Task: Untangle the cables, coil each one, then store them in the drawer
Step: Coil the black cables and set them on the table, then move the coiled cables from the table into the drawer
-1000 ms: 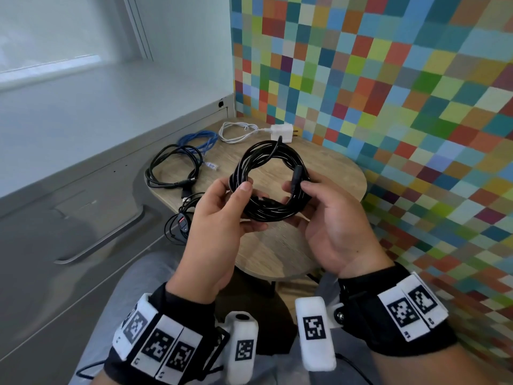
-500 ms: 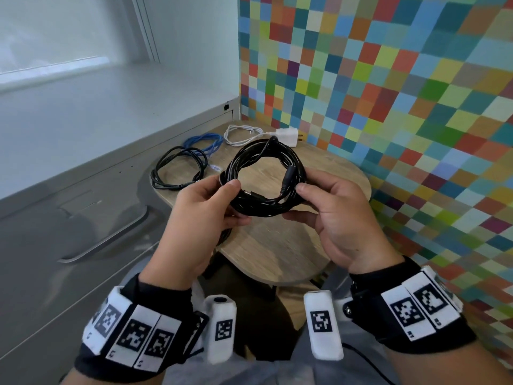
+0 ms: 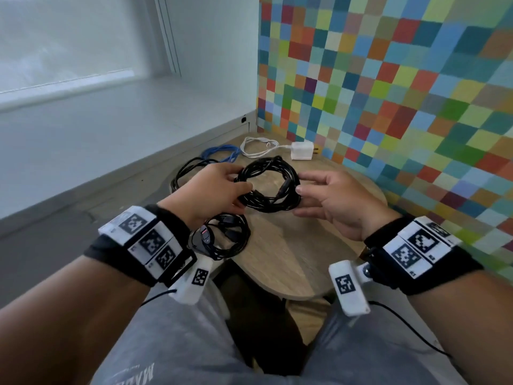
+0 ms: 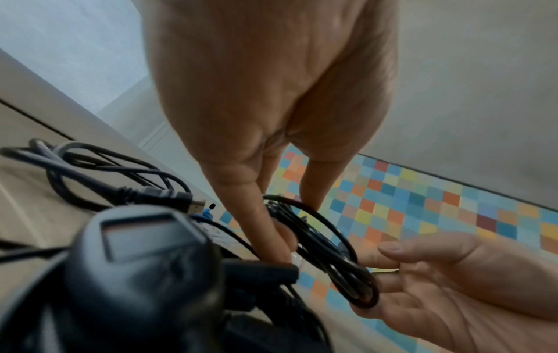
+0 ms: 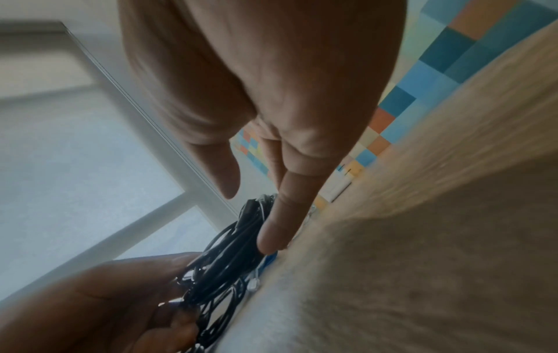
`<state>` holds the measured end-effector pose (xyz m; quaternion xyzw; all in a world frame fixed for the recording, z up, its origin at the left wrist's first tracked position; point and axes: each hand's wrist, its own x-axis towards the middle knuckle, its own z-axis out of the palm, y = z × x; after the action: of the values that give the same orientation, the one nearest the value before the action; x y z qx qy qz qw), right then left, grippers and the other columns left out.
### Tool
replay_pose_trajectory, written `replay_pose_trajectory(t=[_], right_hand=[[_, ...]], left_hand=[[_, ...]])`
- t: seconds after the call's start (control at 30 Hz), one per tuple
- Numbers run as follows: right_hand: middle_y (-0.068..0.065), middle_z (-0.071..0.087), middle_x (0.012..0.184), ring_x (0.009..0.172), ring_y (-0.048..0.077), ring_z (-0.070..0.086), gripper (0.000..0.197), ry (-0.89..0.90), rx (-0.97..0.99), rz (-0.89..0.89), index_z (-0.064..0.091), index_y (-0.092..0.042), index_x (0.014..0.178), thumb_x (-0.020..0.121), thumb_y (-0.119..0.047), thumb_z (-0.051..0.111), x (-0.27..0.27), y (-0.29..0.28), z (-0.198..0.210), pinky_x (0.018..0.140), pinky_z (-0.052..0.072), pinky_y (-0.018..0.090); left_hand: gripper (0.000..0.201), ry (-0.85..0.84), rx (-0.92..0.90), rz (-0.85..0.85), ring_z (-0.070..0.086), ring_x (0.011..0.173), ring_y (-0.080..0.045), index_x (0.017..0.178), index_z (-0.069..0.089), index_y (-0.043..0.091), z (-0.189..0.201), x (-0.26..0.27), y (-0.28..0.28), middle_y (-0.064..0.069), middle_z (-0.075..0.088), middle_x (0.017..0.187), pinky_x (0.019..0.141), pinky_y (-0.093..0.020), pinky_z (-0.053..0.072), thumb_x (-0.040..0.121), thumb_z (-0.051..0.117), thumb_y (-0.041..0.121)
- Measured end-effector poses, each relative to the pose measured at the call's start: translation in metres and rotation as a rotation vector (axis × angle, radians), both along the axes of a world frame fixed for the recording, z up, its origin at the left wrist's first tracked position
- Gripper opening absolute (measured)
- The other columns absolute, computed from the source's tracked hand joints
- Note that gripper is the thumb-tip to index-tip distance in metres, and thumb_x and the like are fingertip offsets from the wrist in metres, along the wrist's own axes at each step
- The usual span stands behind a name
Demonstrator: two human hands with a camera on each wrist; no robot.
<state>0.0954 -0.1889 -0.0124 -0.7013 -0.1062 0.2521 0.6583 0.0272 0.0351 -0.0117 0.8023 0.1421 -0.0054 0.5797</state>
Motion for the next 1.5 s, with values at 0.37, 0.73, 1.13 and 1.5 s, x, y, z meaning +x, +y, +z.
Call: replay_pose_trajectory(t=[0.37,0.73,1.13,1.5], right_hand=[[0.013,0.079,0.109,0.103,0.028,0.077,0.016,0.111,-0.040,0.009,0.067,-0.012,0.117,0.104,-0.007,0.059,0.010,-0.004,-0.005,0.088,0.062,0.037],[0.003,0.059,0.144,0.126,0.018,0.061,0.050,-0.095,-0.226,0.014,0.055,-0.029,0.146,0.099,-0.024,0.069,0.019,-0.006,-0.002,0.102,0.056,0.044],[-0.011,0.077,0.102,0.089,0.004,0.073,0.014,-0.596,-0.163,-0.125,0.078,-0.030,0.099,0.098,-0.019,0.068,-0.027,0.000,0.040,0.088,0.063,0.041],[0.000,0.078,0.092,0.087,0.017,0.075,0.017,-0.586,-0.046,0.058,0.079,-0.023,0.096,0.099,-0.013,0.066,-0.083,0.039,0.032,0.077,0.065,0.043]], left_hand=[[0.055,0.123,0.131,-0.067,0.078,0.085,-0.027,0.148,0.050,0.010,-0.003,0.033,0.001,-0.014,0.077,0.104,0.086,-0.043,0.063,0.096,0.069,0.019],[0.029,-0.006,0.249,-0.027,0.071,0.097,-0.015,0.126,0.069,0.023,0.003,0.019,0.000,0.000,0.072,0.108,0.083,-0.031,0.062,0.097,0.067,0.025],[0.012,-0.289,0.112,0.222,0.067,0.070,-0.019,0.088,0.076,0.013,0.039,-0.033,0.022,-0.009,0.077,0.087,0.066,-0.033,0.053,0.096,0.067,0.016],[0.017,-0.051,0.421,0.186,0.072,0.077,-0.032,0.083,0.077,0.021,-0.007,-0.120,0.086,-0.004,0.076,0.074,0.081,-0.047,0.062,0.097,0.069,0.027]])
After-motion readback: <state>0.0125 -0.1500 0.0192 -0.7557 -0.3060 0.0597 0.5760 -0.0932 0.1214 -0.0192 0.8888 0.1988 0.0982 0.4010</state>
